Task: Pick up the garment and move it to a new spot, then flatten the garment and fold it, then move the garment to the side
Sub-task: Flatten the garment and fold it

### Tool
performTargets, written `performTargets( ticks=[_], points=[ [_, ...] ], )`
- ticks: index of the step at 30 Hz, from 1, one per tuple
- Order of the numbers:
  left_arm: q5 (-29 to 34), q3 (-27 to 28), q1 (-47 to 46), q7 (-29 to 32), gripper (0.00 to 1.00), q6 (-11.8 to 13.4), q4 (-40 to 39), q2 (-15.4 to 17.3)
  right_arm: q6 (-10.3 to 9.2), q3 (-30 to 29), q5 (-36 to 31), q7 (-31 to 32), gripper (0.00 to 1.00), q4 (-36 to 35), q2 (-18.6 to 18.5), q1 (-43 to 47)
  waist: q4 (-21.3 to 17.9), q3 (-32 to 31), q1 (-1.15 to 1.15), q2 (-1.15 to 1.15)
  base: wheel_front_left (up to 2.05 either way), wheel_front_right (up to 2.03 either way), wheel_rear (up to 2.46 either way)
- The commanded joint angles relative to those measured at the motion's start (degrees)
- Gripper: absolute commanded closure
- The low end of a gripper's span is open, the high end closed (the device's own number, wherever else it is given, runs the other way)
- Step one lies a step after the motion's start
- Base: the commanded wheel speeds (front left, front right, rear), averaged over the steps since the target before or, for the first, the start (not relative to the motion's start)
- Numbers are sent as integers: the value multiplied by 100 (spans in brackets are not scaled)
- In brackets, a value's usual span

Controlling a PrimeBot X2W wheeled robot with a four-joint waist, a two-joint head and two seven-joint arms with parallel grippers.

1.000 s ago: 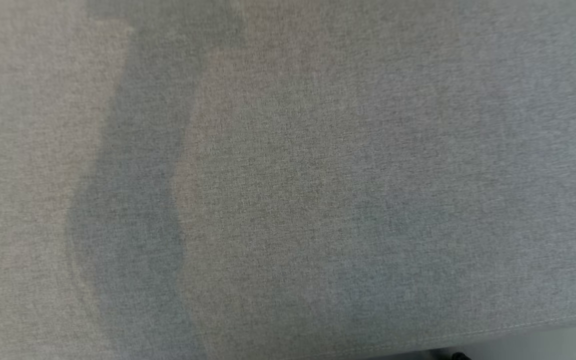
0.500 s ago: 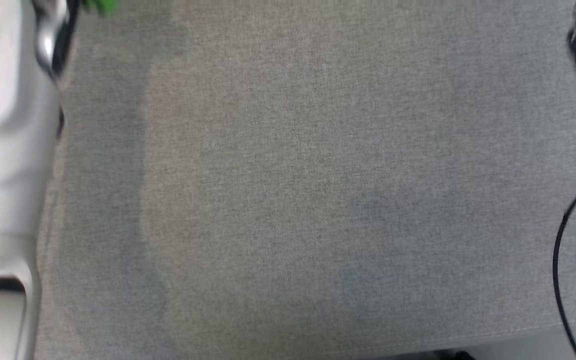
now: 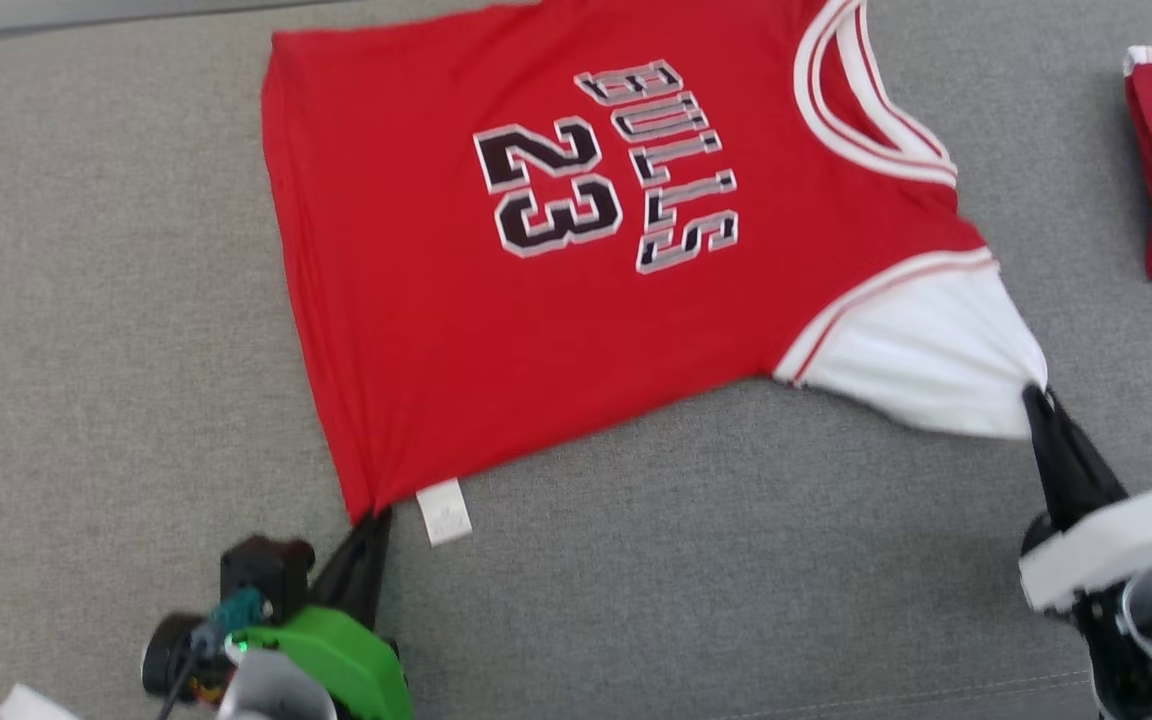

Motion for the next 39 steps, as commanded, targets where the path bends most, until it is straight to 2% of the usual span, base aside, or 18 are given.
performTargets(
  ticks=[1,4,7,9,12,18,20,25,28,33,34,35,36,37,39],
  points=[
    [-108,-6,510,119,100,155,-400,56,-11,-100,-91,157,100,-360,107,562,61,-566,1,0,0,0,0],
    [-289,-54,1450,431,100,485,-1506,126,-7,-358,-213,530,100,-1303,408,1561,59,-545,1,0,0,0,0],
    [-351,-87,1972,749,100,711,-2422,267,-7,-600,-191,876,100,-1991,603,1999,20,-434,1,0,0,0,0],
    [-455,-98,2072,1009,100,767,-2950,330,-7,-761,-151,1133,100,-2260,678,1924,8,-329,1,0,0,0,0],
    [-648,-1,1760,1367,100,712,-3261,431,-7,-853,-190,1452,100,-2342,695,1447,17,-178,1,0,0,0,0],
    [-1181,298,738,2172,100,588,-3139,474,-7,-777,-312,2166,100,-1836,450,-7,130,142,1,0,0,0,0],
    [-1461,317,406,2472,100,557,-3065,350,-7,-734,-418,2356,100,-1617,336,-511,201,225,1,0,0,0,0],
    [-1987,537,-436,3016,100,689,-2698,128,-7,-623,-600,2840,100,-914,175,-1594,360,437,1,0,0,0,0],
    [-1836,538,-885,3128,100,728,-2333,178,-7,-553,-822,2931,100,-520,118,-2046,428,551,1,0,0,0,0],
    [-1817,496,-1429,3170,100,733,-1743,9,-7,-397,-1023,2736,100,50,22,-2609,495,739,1,0,0,0,0],
    [-1798,479,-1485,3160,89,730,-1655,-27,-7,-349,-1066,2686,100,126,-2,-2675,498,766,1,0,0,0,0],
    [-1770,466,-1542,3130,57,725,-1547,-59,-7,-255,-1073,2585,76,192,-28,-2756,496,792,1,0,0,0,0],
    [-1742,444,-1571,3117,4,716,-1473,-54,-7,-218,-1054,2504,7,256,-41,-2808,492,805,1,0,0,0,0],
    [-1683,428,-1597,3101,0,716,-1402,-28,-7,-211,-1043,2404,0,331,-55,-2853,481,819,1,0,0,0,0],
    [-1624,450,-1577,3009,0,749,-1333,-6,-7,-199,-1004,2245,0,410,-60,-2926,459,822,1,0,0,0,0]
  ],
)
